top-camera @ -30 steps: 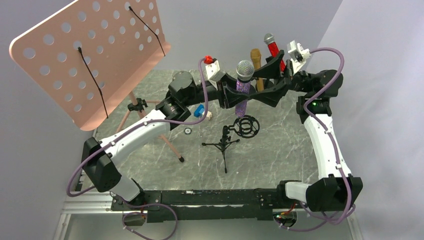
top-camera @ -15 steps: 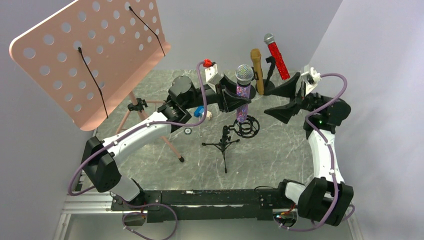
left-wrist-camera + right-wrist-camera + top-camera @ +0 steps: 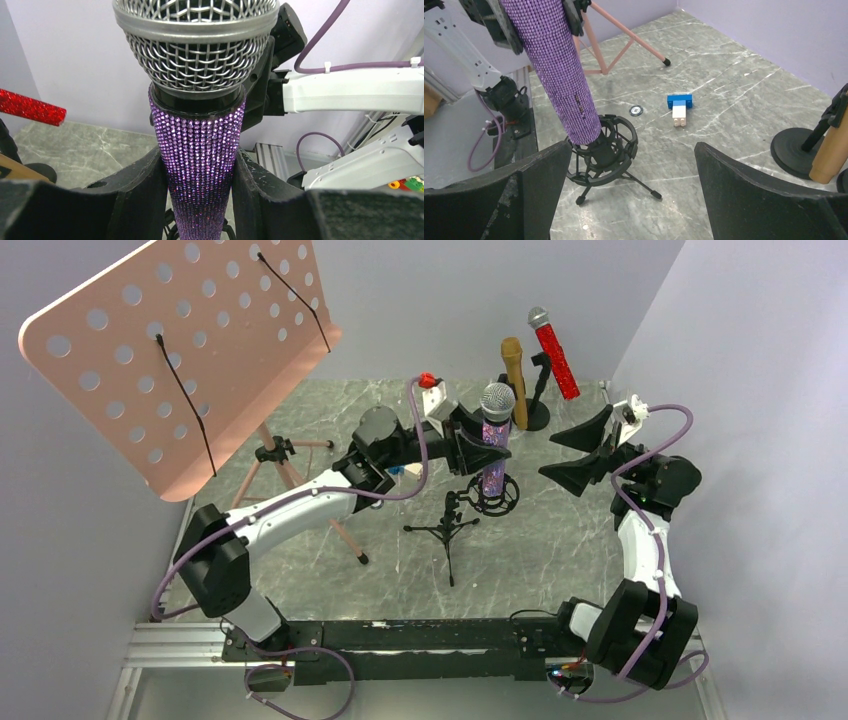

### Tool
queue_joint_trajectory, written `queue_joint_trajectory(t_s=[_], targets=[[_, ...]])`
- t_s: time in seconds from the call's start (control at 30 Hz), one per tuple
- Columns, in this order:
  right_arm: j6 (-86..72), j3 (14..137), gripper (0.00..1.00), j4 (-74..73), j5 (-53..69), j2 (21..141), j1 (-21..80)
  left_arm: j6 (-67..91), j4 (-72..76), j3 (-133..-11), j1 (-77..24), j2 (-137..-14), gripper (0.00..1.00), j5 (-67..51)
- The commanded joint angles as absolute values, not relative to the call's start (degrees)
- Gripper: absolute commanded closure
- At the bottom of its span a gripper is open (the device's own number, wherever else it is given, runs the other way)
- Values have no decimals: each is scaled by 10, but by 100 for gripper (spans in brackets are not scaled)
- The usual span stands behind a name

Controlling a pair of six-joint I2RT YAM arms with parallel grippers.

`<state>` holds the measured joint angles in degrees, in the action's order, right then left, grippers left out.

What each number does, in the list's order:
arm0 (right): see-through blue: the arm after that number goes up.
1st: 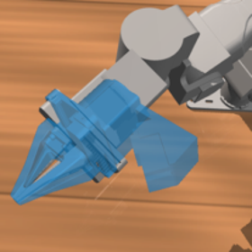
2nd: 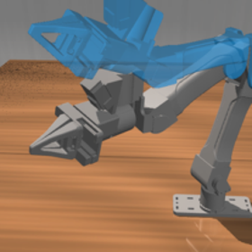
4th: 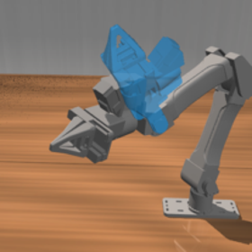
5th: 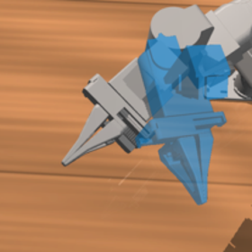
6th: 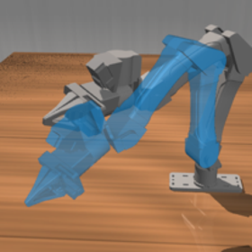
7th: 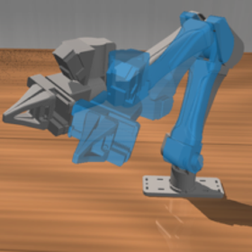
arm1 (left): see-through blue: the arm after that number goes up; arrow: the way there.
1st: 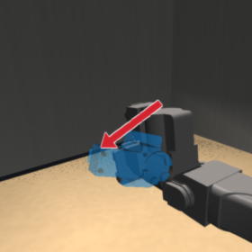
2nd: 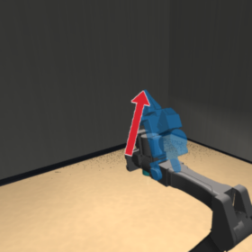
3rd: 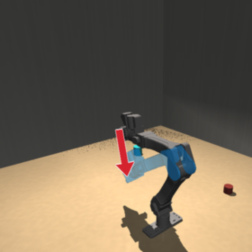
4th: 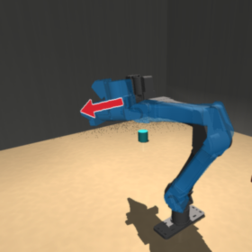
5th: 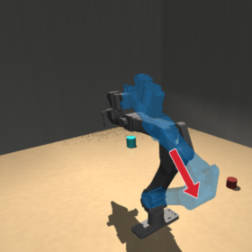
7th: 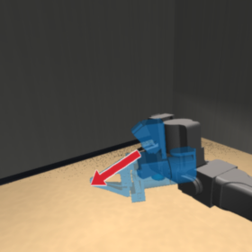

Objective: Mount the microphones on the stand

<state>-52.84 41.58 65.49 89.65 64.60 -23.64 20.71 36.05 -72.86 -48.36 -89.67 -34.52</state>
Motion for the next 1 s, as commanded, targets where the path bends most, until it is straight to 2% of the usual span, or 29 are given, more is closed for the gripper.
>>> queue_joint_trajectory(t_s=[0.0,0.5,0.97], targets=[[-531,412,0,703,913,650,-241,206,423,-726,-491,-897,100,-324],[-512,410,0,681,915,647,-246,200,438,-723,-480,-920,100,-308],[-512,409,0,680,916,649,-247,204,514,-653,-476,-917,100,-322]])
